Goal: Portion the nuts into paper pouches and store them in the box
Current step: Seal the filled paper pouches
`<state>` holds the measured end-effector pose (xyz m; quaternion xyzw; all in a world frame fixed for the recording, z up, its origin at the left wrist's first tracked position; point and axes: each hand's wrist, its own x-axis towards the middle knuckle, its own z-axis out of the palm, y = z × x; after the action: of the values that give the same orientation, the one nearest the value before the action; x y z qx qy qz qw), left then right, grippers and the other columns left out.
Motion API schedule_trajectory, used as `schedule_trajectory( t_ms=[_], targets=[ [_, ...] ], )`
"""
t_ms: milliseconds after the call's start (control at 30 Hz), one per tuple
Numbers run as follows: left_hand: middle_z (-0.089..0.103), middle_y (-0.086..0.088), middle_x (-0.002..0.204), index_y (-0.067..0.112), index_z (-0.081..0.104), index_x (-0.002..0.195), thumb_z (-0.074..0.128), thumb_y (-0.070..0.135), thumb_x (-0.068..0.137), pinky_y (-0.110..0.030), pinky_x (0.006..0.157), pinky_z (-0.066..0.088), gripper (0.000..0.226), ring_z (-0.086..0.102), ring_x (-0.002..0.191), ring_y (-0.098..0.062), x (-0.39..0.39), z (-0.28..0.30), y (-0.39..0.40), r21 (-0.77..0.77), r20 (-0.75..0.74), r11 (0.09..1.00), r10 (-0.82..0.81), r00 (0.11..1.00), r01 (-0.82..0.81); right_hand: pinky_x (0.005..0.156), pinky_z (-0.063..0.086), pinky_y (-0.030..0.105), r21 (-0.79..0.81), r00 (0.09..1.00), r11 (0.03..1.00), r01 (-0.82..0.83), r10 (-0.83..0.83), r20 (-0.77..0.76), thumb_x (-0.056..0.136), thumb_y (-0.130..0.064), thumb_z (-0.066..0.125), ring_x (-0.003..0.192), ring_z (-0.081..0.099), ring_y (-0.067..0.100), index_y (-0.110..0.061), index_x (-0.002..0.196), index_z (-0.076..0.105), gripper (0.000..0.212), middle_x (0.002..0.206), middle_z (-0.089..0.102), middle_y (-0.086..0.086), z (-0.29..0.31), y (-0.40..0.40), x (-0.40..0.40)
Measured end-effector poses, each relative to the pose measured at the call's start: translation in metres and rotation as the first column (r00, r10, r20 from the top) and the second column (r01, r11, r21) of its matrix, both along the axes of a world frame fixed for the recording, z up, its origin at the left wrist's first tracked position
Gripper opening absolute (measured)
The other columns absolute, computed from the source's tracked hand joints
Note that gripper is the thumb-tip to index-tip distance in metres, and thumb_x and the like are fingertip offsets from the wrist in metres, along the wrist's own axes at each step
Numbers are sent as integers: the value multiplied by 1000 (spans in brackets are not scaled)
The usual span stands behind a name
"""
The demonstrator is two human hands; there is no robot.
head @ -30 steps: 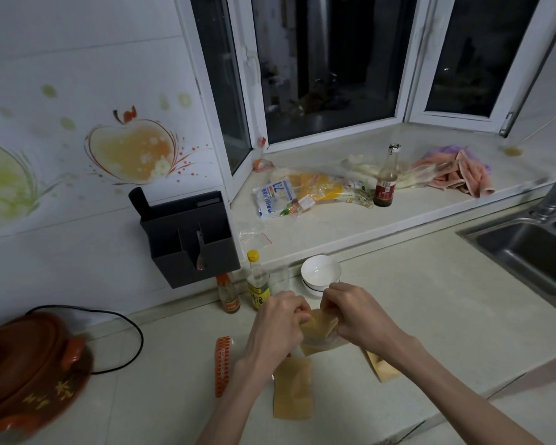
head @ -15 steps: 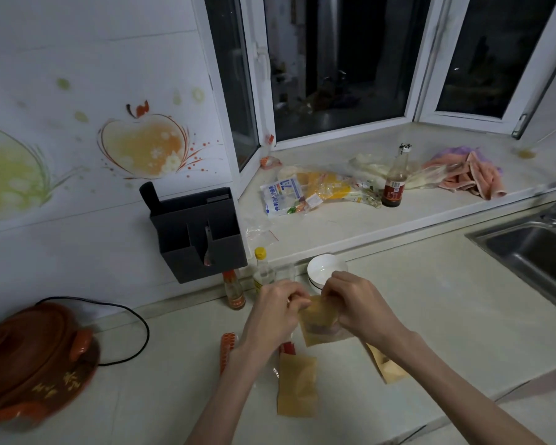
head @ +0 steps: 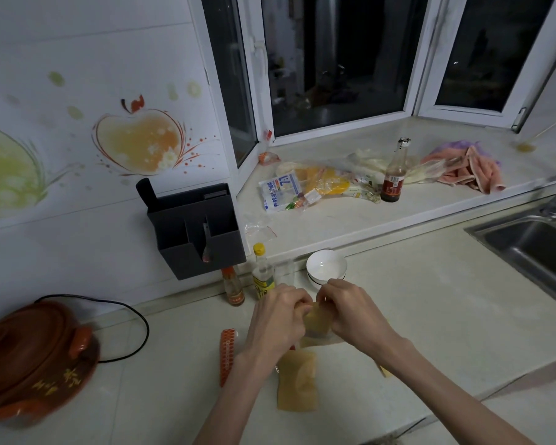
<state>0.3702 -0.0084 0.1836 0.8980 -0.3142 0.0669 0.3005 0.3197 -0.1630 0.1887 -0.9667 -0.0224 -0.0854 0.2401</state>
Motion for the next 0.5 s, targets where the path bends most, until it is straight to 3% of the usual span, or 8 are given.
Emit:
schedule_trajectory(
  t_ms=[333,433,500],
  targets=[
    [64,11,80,23,69,79,69,16,85,-21,66,47,9,56,79,-4,-4,-11,3,-39,34,999,28,999,-27,66,48,33,92,1000,996,-6,8,-26,65,5,58,79,59,20,-14,85,67,28,85,65,-1,0,-4,-5],
    [62,19,74,25,72,76,75,19,81,-10,63,45,9,59,75,0,-4,-15,1,-157,-78,985,65,995,-77,62,44,24,84,997,993,78,-79,6,73,-6,68,75,62,19,-14,78,68,10,80,68,0,-1,-8,-6],
    [63,24,68,32,70,72,77,18,80,-6,63,46,17,61,80,5,-3,-18,0,-278,-194,954,57,979,-111,57,39,12,189,986,970,152,-161,37,76,-12,72,66,61,11,-18,70,66,10,69,67,-5,-1,-8,-8]
  ],
)
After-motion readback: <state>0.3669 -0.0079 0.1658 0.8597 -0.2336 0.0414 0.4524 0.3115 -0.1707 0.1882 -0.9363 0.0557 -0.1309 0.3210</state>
